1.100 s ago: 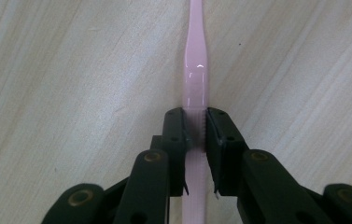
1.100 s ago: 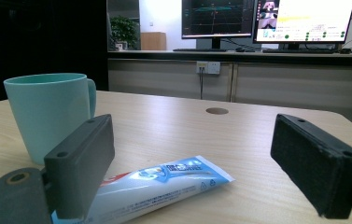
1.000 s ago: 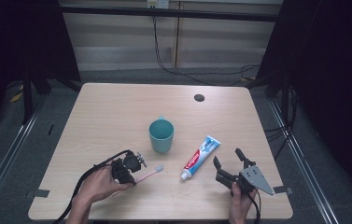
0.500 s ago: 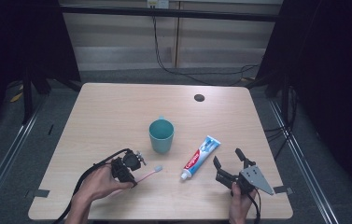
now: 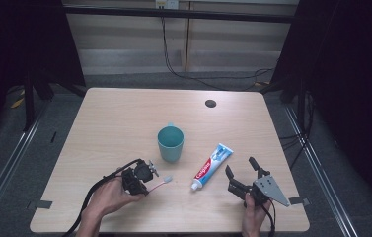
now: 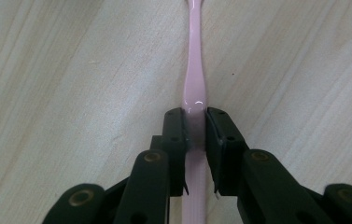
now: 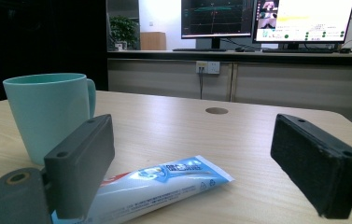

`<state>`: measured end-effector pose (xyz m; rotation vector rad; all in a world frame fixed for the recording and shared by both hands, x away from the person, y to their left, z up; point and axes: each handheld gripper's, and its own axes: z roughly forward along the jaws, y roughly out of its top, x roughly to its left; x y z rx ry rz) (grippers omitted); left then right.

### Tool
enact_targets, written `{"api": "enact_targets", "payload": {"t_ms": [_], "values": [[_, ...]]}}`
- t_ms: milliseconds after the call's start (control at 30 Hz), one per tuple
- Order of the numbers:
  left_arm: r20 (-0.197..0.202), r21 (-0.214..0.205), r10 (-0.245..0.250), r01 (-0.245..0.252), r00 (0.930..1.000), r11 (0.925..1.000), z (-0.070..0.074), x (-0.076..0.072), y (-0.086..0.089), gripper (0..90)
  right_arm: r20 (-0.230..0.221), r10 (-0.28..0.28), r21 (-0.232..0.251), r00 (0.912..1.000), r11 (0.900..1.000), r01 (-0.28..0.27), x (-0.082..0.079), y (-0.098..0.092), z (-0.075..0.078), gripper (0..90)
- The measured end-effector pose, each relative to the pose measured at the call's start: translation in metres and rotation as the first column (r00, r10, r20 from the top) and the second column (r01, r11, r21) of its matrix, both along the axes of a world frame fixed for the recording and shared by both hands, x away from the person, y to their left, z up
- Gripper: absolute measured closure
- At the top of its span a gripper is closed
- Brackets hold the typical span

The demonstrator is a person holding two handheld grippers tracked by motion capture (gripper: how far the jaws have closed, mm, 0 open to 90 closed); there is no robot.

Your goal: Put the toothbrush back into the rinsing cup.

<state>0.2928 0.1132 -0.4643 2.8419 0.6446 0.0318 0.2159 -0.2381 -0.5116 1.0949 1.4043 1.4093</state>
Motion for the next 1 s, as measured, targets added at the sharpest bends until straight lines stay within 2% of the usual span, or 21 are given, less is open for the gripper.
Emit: {"api": "enact_targets", "payload": {"t_ms": [100, 200, 267, 367, 567, 667, 700, 767, 867, 900, 1000], "values": [[-0.002, -0.010, -0.012, 0.012, 0.9999, 0.9999, 0.000, 0.001, 0.001, 78.7, 0.000, 0.001, 0.002, 1.0000, 1.0000, -0.001, 0.000, 0.000, 0.000, 12.9], [-0.023, -0.028, 0.004, -0.005, 0.9997, 0.9996, -0.001, 0.002, 0.004, 78.7, 0.001, 0.001, 0.000, 1.0000, 1.0000, -0.001, 0.000, 0.000, 0.000, 12.9], [-0.018, -0.038, 0.003, -0.004, 0.9998, 0.9993, 0.000, 0.003, 0.006, 78.7, 0.001, 0.000, 0.002, 1.0000, 1.0000, 0.000, 0.000, 0.000, 0.000, 12.9], [-0.022, -0.086, 0.008, -0.010, 0.9997, 0.9963, 0.002, 0.003, 0.012, 78.7, 0.001, 0.000, 0.001, 1.0000, 1.0000, 0.000, 0.000, 0.000, 0.000, 12.9], [0.002, -0.163, 0.022, -0.021, 0.9998, 0.9864, 0.009, 0.003, 0.020, 78.7, 0.000, 0.000, 0.001, 1.0000, 1.0000, 0.000, 0.000, 0.000, 0.000, 12.9], [0.021, -0.206, 0.028, -0.023, 0.9994, 0.9783, 0.012, 0.002, 0.023, 78.6, 0.001, 0.000, 0.001, 1.0000, 1.0000, 0.000, 0.000, 0.000, 0.000, 12.9], [0.014, -0.229, 0.036, -0.032, 0.9993, 0.9729, 0.012, 0.001, 0.024, 78.7, 0.001, 0.000, 0.000, 1.0000, 1.0000, 0.000, 0.000, 0.000, 0.000, 12.9], [0.036, -0.243, 0.036, -0.026, 0.9987, 0.9697, 0.014, 0.001, 0.026, 78.6, 0.001, 0.000, 0.000, 1.0000, 1.0000, 0.000, 0.000, 0.000, 0.000, 12.9], [0.045, -0.291, 0.051, -0.036, 0.9976, 0.9562, 0.018, 0.000, 0.029, 78.7, 0.001, 0.000, 0.001, 1.0000, 1.0000, 0.000, 0.000, 0.000, 0.000, 12.9], [0.051, -0.298, 0.050, -0.032, 0.9975, 0.9541, 0.019, 0.000, 0.031, 78.7, 0.001, 0.000, 0.000, 1.0000, 1.0000, 0.000, 0.000, 0.000, 0.000, 12.9], [0.077, -0.344, 0.071, -0.040, 0.9945, 0.9379, 0.024, -0.002, 0.035, 78.7, 0.001, 0.000, 0.000, 1.0000, 1.0000, 0.000, 0.000, 0.000, 0.000, 12.9]]}}
